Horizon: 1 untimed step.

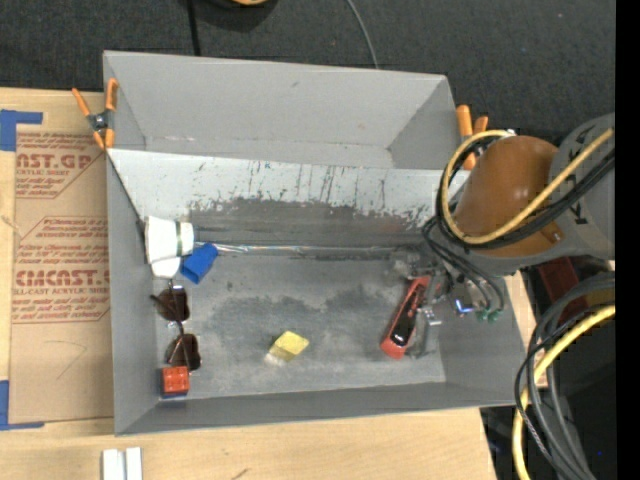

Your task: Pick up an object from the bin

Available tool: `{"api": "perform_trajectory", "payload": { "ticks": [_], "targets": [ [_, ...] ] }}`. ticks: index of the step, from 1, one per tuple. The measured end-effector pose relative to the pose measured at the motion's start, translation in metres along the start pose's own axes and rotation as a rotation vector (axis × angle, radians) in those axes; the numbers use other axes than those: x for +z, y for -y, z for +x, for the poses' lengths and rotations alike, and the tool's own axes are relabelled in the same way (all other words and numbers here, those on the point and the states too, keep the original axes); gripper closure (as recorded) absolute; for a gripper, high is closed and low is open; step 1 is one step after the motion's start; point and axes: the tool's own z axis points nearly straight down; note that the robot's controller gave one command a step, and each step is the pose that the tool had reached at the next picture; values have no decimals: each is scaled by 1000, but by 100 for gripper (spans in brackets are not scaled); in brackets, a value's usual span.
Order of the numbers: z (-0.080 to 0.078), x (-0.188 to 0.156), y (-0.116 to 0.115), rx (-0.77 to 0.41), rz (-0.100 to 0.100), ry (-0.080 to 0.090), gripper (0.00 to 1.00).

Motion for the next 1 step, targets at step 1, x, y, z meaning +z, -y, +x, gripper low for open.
{"api": "perform_trajectory", "payload": {
  "ticks": [1],
  "targets": [
    [-6, 26, 24, -230, 4, 0, 0]
  ]
}}
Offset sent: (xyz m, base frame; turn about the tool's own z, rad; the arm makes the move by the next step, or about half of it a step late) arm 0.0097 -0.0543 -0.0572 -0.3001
